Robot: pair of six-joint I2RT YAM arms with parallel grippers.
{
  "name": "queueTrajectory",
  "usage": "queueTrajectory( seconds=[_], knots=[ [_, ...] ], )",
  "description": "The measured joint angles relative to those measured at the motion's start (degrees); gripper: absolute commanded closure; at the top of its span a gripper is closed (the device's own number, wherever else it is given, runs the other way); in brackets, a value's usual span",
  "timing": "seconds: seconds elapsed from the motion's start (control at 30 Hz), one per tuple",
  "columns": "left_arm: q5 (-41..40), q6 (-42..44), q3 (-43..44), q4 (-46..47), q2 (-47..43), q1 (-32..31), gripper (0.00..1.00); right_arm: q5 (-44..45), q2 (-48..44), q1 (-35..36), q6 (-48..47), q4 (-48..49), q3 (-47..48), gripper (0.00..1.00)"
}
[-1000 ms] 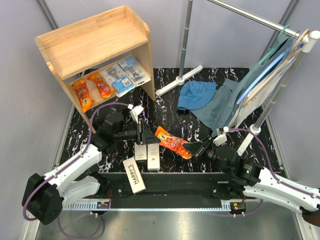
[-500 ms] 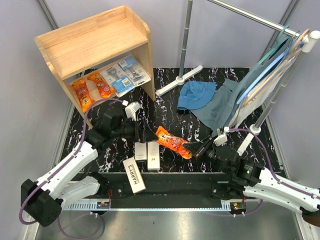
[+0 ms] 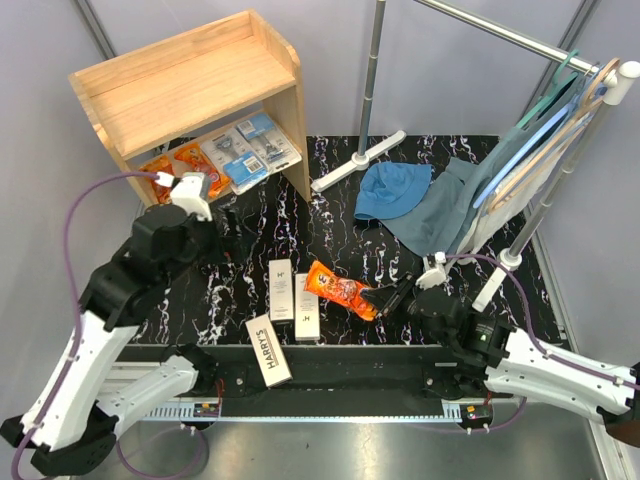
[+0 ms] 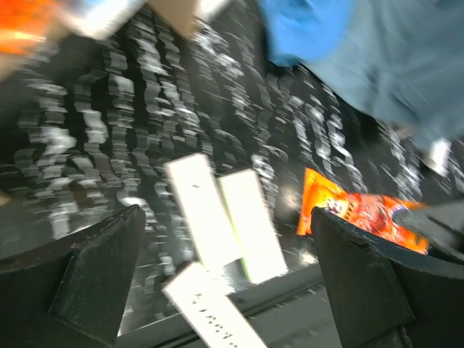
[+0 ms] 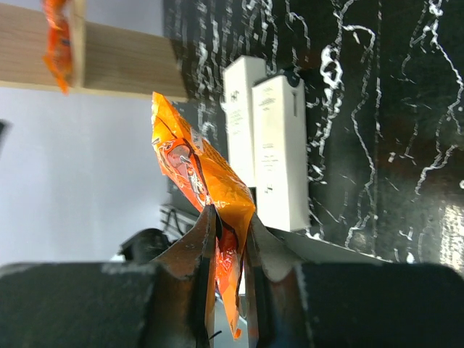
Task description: Place and organize the shaving razors onto the shelf
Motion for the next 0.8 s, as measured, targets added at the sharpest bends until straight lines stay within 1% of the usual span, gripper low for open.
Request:
queueTrajectory(
  seconds=[0.17, 0.3, 0.5, 0.63, 0.8],
  knots=[
    [-10.6, 1.1, 5.0, -5.7, -3.3, 0.0, 0.01, -1.3, 4.9, 0.0, -1.8, 0.2, 2.3, 0.9],
    [-16.4, 1.3, 7.0, -8.8, -5.8, 0.1, 0.01, -2.1, 9.4, 0.0, -3.3, 2.0, 4.9, 0.9],
    [-21.7, 1.2, 9.6, -11.9, -7.0, 0.0, 0.01, -4.9, 19.3, 0.0, -5.9, 6.7, 10.7, 0.9],
    [-25.1, 1.1, 13.6, -13.4, -7.3, 0.0, 0.01, -7.4, 27.6, 0.0, -7.2, 11.4, 16.1, 0.9],
    [-27.7, 1.2, 16.1, -14.2, -8.5, 0.0, 0.01, -10.7, 38.6, -0.1, -8.2, 17.6, 24.3, 0.9]
  ],
)
